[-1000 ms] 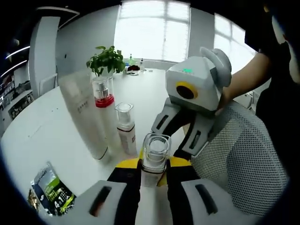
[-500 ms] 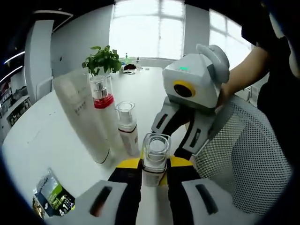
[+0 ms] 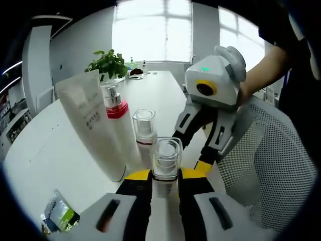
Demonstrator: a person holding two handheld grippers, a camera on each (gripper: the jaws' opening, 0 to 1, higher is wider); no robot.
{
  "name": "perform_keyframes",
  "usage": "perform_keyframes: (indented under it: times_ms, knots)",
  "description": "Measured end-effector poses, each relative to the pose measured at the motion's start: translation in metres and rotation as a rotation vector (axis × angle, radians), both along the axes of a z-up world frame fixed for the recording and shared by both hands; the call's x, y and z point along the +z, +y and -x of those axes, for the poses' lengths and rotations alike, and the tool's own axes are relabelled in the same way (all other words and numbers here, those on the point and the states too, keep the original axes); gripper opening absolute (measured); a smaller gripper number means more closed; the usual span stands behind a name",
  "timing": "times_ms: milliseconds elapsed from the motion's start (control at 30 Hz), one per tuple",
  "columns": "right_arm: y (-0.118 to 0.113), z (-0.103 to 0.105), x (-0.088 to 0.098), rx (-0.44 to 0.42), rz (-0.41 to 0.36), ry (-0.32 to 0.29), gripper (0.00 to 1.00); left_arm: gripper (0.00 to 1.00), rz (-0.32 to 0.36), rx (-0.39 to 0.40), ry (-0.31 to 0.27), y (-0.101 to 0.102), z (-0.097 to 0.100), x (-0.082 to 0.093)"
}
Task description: Arrange the skincare products in the storage area until every visible bottle or jar stands upright without overlapping.
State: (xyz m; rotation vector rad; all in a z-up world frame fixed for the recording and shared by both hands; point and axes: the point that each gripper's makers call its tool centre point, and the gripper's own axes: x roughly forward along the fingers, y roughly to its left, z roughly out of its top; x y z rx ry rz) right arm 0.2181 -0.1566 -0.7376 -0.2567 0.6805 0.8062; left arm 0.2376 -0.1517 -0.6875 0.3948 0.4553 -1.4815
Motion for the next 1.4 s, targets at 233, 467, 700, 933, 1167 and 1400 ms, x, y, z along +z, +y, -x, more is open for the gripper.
perform_keyframes:
  times_ms: [233, 467, 700, 933, 1167, 1400]
  knots:
    - [-0.008, 0.006, 0.002, -0.021, -0.003, 0.02, 0.36, 0.17, 0.013, 0.007, 0.0, -0.01, -0.013, 0.002]
    - [-0.011, 0.006, 0.005, -0.041, -0.02, 0.024, 0.44, 0.17, 0.027, 0.016, 0.01, -0.016, -0.021, 0.002]
    - [-0.014, 0.006, 0.007, -0.074, -0.045, 0.03, 0.57, 0.17, 0.034, 0.014, 0.019, -0.019, -0.027, 0.0]
    - [-0.017, 0.003, 0.008, -0.101, -0.055, 0.032, 0.67, 0.17, 0.035, 0.009, 0.025, -0.021, -0.029, -0.001]
    - [-0.019, 0.001, 0.007, -0.117, -0.055, 0.031, 0.77, 0.17, 0.033, 0.02, 0.044, -0.021, -0.029, -0.001]
    - [-0.02, 0.0, 0.009, -0.136, -0.059, 0.028, 0.83, 0.19, 0.01, 0.028, 0.047, -0.016, -0.027, -0.005]
